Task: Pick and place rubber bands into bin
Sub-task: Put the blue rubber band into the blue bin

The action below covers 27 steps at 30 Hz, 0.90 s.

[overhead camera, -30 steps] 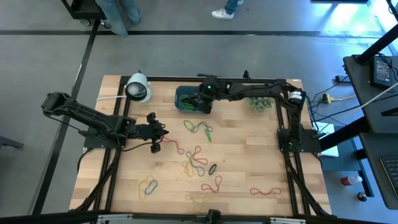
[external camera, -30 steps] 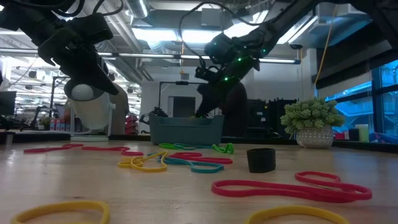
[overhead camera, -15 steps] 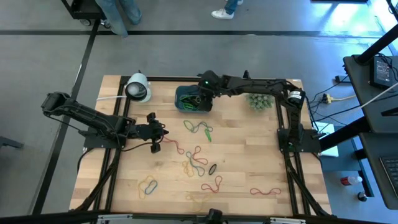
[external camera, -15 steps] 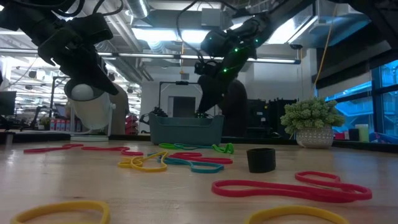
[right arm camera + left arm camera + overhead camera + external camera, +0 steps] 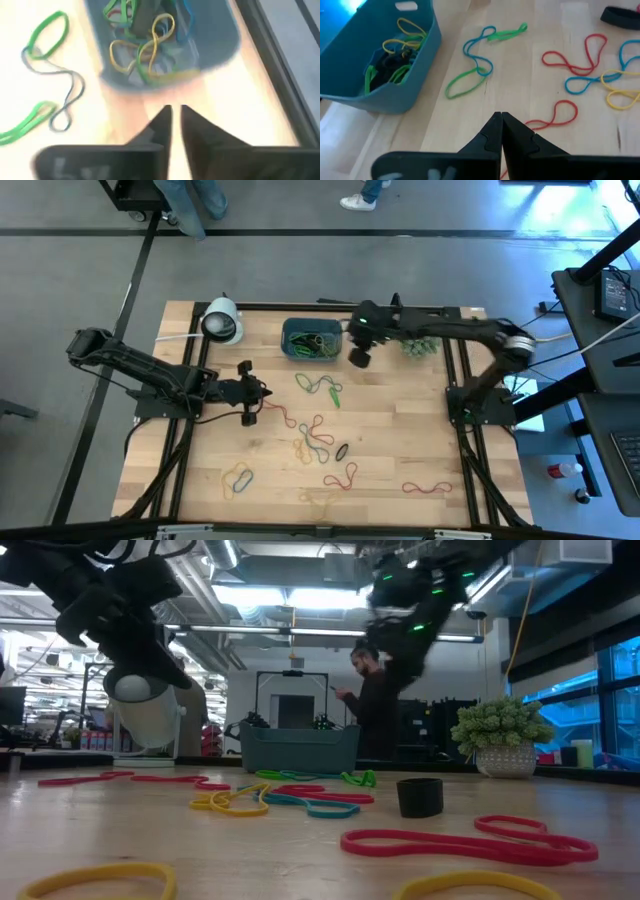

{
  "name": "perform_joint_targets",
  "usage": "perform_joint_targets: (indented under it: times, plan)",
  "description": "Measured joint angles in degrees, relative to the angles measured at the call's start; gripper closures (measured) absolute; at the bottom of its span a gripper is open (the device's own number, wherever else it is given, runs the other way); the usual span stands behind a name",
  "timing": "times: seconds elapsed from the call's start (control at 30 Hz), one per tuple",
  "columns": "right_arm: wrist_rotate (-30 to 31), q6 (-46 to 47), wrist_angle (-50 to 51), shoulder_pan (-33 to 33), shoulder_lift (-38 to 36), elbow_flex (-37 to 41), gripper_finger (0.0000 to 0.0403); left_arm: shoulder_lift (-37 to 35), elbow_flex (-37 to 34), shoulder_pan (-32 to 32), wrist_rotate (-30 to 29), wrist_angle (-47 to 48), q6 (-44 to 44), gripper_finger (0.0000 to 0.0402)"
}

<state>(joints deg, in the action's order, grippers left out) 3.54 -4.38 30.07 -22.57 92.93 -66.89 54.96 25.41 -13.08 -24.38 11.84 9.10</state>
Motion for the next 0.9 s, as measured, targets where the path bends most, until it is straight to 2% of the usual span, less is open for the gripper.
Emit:
perform_joint_targets:
  times: [0.07, 0.13, 0.27, 0.4, 0.5, 0.57, 0.63, 0.9]
  plan:
    - [0.0, 2.5, -3.1, 1.5, -6.2, 7.3, 0.0394, 0.0, 0.9, 0.0, 0.0, 0.3, -0.3, 0.0399]
    - [-0.1, 6.1, -6.7, 4.3, -12.3, 15.0, 0.039, 0.2, 2.1, -0.2, -0.1, 1.4, -0.1, 0.04]
    - [-0.2, 13.4, -16.0, 12.9, -22.7, 29.1, 0.0393, 1.8, 5.2, -2.0, -1.5, 6.1, 2.0, 0.04]
    - [0.5, 22.0, -27.2, 22.9, -28.8, 41.5, 0.0398, 5.1, 8.4, -4.1, -4.3, 10.9, 9.9, 0.0399]
    - [6.2, 27.8, -39.4, 29.5, -29.9, 49.3, 0.0397, 8.2, 10.6, -5.6, -4.8, 13.8, 15.4, 0.0401]
    - [8.8, 28.7, -46.8, 32.7, -29.7, 53.3, 0.0399, 10.6, 12.5, -6.6, -4.2, 16.7, 18.5, 0.0401]
    - [8.8, 28.5, -50.5, 34.6, -29.3, 55.9, 0.04, 13.4, 15.3, -7.9, -2.6, 20.9, 21.7, 0.04]
    - [9.1, 30.9, -51.6, 36.0, -29.3, 58.0, 0.0398, 25.9, 28.9, -16.5, 4.8, 40.0, 39.9, 0.04]
